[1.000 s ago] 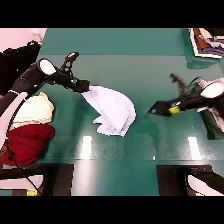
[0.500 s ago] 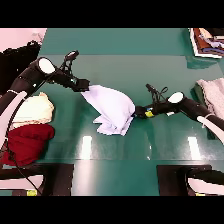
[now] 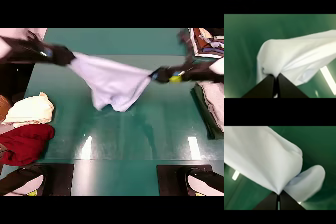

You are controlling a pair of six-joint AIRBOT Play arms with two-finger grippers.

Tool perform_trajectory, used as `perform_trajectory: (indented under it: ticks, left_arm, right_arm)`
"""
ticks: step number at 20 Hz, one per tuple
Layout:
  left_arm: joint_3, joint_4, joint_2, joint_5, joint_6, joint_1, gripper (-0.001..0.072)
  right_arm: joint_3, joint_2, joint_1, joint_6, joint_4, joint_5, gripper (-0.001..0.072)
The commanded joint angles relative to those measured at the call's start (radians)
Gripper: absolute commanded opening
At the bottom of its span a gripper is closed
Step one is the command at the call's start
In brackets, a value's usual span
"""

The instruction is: Fold the shirts.

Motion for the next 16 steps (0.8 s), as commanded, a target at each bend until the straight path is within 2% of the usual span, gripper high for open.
perform_trajectory:
  ticks: [1,5,7,9,12,16]
  left_arm:
    - [0.114,-0.033,0.173,-0.023,-0.002,0.001,0.0025]
    - [0.148,-0.114,0.258,-0.129,-0.025,0.001,0.0025]
    - [0.156,-0.121,0.249,-0.251,-0.067,0.001,0.0025]
    - [0.139,-0.108,0.229,-0.314,-0.074,0.001,0.0025]
    - [0.023,-0.104,0.200,-0.309,-0.073,0.001,0.0025]
    - [-0.262,-0.104,0.121,-0.281,-0.038,0.001,0.0026]
  right_arm:
    - [0.180,0.139,-0.061,0.005,-0.032,0.082,0.0014]
    - [0.314,0.213,-0.061,0.025,-0.034,0.150,0.0014]
    - [0.378,0.212,-0.061,0.103,-0.104,0.212,0.0014]
    - [0.430,0.179,-0.061,0.195,-0.208,0.310,0.0014]
    - [0.418,0.085,-0.060,0.251,-0.264,0.411,0.0014]
    - [0.241,-0.084,-0.013,0.248,-0.267,0.411,0.0014]
